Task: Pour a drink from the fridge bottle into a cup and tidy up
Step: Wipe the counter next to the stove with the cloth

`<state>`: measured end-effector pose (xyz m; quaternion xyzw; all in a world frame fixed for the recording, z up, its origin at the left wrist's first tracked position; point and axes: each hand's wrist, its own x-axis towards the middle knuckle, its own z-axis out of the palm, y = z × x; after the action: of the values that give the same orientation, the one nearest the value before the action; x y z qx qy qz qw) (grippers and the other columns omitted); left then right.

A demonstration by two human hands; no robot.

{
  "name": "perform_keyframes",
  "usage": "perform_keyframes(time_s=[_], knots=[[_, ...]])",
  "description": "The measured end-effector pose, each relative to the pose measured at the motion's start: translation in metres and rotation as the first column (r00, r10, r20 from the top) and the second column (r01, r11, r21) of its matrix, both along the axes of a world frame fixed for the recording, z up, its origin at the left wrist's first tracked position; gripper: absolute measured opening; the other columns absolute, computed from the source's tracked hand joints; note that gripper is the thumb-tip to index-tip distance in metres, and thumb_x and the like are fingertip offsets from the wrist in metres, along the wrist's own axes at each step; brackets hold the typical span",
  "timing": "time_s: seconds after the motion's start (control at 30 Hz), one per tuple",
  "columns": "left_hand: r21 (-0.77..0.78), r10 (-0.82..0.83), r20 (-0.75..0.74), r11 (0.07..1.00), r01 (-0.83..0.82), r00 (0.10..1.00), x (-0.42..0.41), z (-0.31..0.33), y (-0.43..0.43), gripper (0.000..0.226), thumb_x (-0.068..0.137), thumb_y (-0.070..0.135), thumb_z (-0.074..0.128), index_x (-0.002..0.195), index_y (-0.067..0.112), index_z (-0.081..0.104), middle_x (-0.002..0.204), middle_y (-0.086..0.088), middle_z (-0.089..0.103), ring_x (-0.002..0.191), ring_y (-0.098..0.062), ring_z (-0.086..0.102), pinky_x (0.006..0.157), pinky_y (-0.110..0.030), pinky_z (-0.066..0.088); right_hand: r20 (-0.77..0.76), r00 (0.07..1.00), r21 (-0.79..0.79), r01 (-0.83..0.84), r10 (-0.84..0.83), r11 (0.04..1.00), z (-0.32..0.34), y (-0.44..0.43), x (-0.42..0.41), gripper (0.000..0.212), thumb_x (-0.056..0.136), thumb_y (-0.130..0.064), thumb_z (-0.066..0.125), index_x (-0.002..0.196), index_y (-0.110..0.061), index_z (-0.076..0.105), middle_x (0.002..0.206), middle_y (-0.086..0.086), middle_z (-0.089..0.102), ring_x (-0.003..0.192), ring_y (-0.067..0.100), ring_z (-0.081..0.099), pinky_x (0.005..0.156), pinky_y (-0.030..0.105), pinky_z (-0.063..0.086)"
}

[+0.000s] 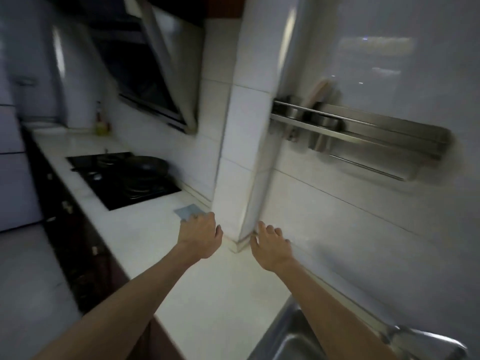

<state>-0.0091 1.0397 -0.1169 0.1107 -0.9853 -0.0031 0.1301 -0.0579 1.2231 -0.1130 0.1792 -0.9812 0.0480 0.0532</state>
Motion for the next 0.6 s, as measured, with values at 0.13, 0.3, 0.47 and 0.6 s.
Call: perform_keyframes(time_s=[0.13,0.3,0.47,0.6], knots=[[0.044,0.158,0.001,0.987,-0.158,0.987,0.026,-0.005,-0.066,0.041,0.098,0.039,0.029,0.124,0.011,0.046,0.118,-0.011,0.058,0.104,-0.029,0.055,0.081,-0.039,0.041,0.009,0.989,0.009,-0.147,0.147,0.989,-0.006,-0.073,-0.004,0.048,0.102,-0.042,0.027,0.141,-0.013,0.032,0.129,0.010,0.051,0.120,0.029,0.045,0.090,0.045,0.044],[0.072,0.301,0.010,0.951,-0.301,0.954,0.046,-0.010,-0.135,0.041,0.098,0.039,0.030,0.123,0.010,0.045,0.119,-0.012,0.055,0.104,-0.030,0.054,0.082,-0.040,0.043,0.033,0.956,-0.055,-0.289,0.291,0.956,-0.014,-0.155,-0.010,0.045,0.102,-0.039,0.030,0.139,-0.013,0.035,0.131,0.010,0.050,0.120,0.028,0.045,0.091,0.045,0.045],[0.053,0.373,0.007,0.926,-0.373,0.928,0.030,-0.013,-0.186,0.046,0.098,0.040,0.029,0.129,0.009,0.043,0.121,-0.013,0.054,0.107,-0.030,0.055,0.084,-0.040,0.045,0.015,0.921,-0.088,-0.386,0.389,0.918,-0.023,-0.212,-0.037,0.045,0.102,-0.040,0.030,0.138,-0.013,0.036,0.131,0.011,0.051,0.116,0.029,0.047,0.090,0.044,0.047],[0.054,0.370,-0.013,0.928,-0.369,0.929,-0.007,-0.012,-0.215,0.047,0.098,0.040,0.031,0.132,0.009,0.038,0.120,-0.012,0.052,0.105,-0.028,0.055,0.082,-0.039,0.045,0.023,0.919,-0.074,-0.391,0.393,0.918,-0.025,-0.244,-0.079,0.047,0.102,-0.040,0.029,0.140,-0.014,0.034,0.130,0.010,0.050,0.118,0.027,0.047,0.091,0.043,0.047]])
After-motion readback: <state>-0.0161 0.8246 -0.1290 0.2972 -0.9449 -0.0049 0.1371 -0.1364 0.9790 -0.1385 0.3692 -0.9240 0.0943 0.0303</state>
